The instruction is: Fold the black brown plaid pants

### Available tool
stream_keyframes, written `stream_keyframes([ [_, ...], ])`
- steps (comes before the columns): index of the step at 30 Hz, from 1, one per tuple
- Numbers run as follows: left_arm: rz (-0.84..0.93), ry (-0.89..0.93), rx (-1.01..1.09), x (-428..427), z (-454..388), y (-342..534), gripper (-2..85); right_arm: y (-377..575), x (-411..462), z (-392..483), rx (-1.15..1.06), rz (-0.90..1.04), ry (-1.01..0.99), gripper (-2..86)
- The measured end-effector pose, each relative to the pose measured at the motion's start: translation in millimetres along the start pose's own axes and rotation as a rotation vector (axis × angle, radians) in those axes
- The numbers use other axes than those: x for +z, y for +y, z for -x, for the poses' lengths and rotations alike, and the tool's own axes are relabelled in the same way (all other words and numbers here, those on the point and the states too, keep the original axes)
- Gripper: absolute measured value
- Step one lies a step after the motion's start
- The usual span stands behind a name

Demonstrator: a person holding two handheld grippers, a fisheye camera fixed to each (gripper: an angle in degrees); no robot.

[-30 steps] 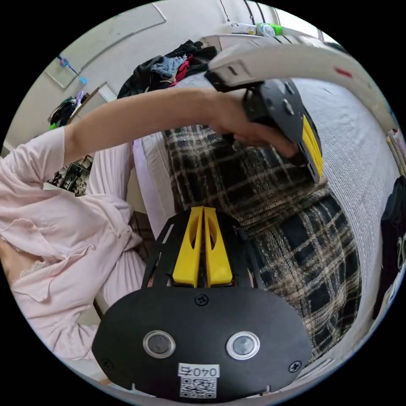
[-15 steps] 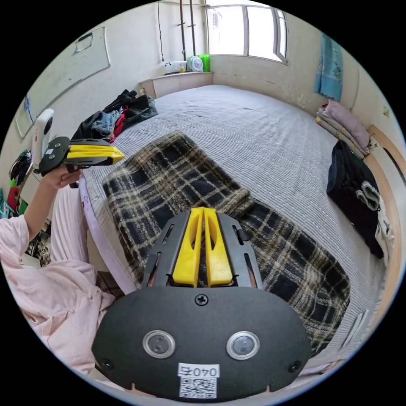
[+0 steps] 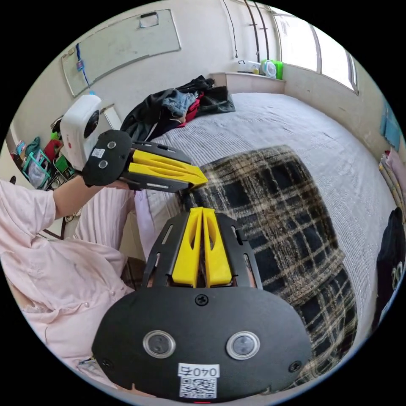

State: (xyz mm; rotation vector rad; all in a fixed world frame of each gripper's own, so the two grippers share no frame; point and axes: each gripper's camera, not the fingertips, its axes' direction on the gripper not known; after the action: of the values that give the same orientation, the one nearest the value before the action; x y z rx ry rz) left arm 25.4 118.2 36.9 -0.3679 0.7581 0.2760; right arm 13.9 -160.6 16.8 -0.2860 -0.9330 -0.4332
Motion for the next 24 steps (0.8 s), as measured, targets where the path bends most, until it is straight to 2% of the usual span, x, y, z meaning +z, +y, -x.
stream_keyframes([
  [1, 0.042, 0.047, -0.002, 10, 3, 3, -0.9, 1, 15, -1, -0.028, 0.089, -0.04, -0.9],
  [3, -0.002, 0.224, -0.154, 6, 38, 15, -0.9, 2, 10, -8, -0.022, 0.09, -0.065, -0.9],
  [4, -0.007, 0.246, -0.162, 2, 44, 16, -0.9, 2, 3, -14, -0.015, 0.109, -0.095, -0.9],
  [6, -0.078, 0.159, -0.161, -21, 51, 24, -0.9, 2, -20, -25, -0.008, 0.058, -0.088, -0.9],
  [8, -0.123, 0.074, -0.135, -36, 49, 29, -0.9, -4, -56, -49, 0.047, -0.113, -0.071, -1.0],
  [11, -0.199, 0.098, -0.076, -45, 43, 30, -0.9, -31, -63, -93, 0.131, -0.23, -0.17, -1.0],
  [13, -0.205, 0.092, -0.022, -40, 33, 27, -0.9, -52, -44, -119, 0.17, -0.221, -0.299, -1.0],
  [16, -0.129, 0.102, 0.031, -12, 20, 25, -0.9, -78, 10, -159, 0.263, -0.111, -0.519, -1.0],
  [18, -0.111, 0.139, 0.011, 0, 23, 30, -0.8, -84, 38, -180, 0.299, -0.045, -0.569, -1.0],
  [20, -0.097, 0.184, -0.003, 2, 31, 28, -0.8, -85, 47, -209, 0.365, -0.084, -0.659, -1.0],
  [24, -0.094, 0.251, 0.0, 5, 45, 29, -0.8, -86, 33, -247, 0.497, -0.176, -0.54, -1.0],
])
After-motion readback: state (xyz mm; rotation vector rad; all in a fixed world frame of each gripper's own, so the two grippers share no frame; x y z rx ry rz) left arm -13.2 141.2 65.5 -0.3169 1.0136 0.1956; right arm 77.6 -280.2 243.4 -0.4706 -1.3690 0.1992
